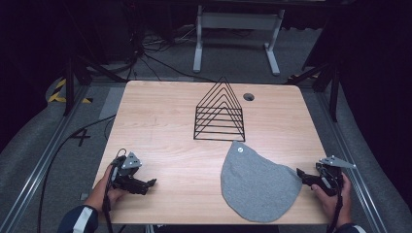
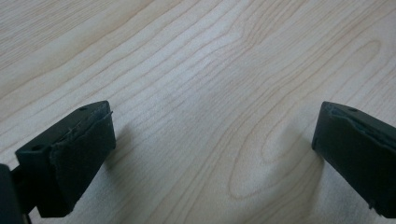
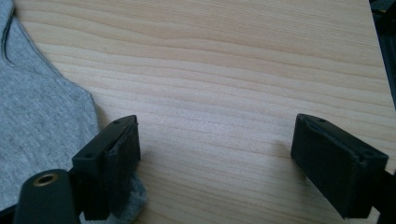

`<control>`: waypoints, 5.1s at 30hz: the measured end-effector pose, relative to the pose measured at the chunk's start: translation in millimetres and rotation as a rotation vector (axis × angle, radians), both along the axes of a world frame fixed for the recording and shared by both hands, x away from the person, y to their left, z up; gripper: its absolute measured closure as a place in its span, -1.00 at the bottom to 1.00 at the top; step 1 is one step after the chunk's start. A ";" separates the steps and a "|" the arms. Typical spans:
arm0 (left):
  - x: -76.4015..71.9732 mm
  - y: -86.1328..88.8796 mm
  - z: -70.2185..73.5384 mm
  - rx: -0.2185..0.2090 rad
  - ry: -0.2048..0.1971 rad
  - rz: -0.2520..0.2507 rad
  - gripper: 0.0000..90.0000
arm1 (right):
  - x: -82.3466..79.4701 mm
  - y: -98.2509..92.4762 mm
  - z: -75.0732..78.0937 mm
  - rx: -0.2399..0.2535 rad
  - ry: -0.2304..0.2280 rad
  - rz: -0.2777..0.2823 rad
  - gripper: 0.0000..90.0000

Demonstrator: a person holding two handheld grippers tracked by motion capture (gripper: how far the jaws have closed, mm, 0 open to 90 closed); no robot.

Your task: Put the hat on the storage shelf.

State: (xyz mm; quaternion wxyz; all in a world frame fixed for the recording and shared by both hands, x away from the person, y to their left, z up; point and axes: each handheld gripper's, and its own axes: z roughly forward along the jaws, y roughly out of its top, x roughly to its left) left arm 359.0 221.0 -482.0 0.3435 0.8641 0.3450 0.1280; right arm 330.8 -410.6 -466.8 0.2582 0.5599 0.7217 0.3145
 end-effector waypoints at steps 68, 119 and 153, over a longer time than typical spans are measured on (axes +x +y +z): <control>9.9 -151.5 17.8 0.042 -0.029 -0.451 0.02 | 2.5 158.1 19.0 -0.163 0.140 0.821 0.98; -38.4 -167.8 17.0 0.040 -0.010 -0.457 -0.12 | 78.6 158.3 18.2 -0.174 0.090 0.665 0.91; 40.4 -78.4 11.5 0.007 0.023 -0.026 -0.58 | 71.2 199.8 29.9 -0.075 0.104 0.703 -0.07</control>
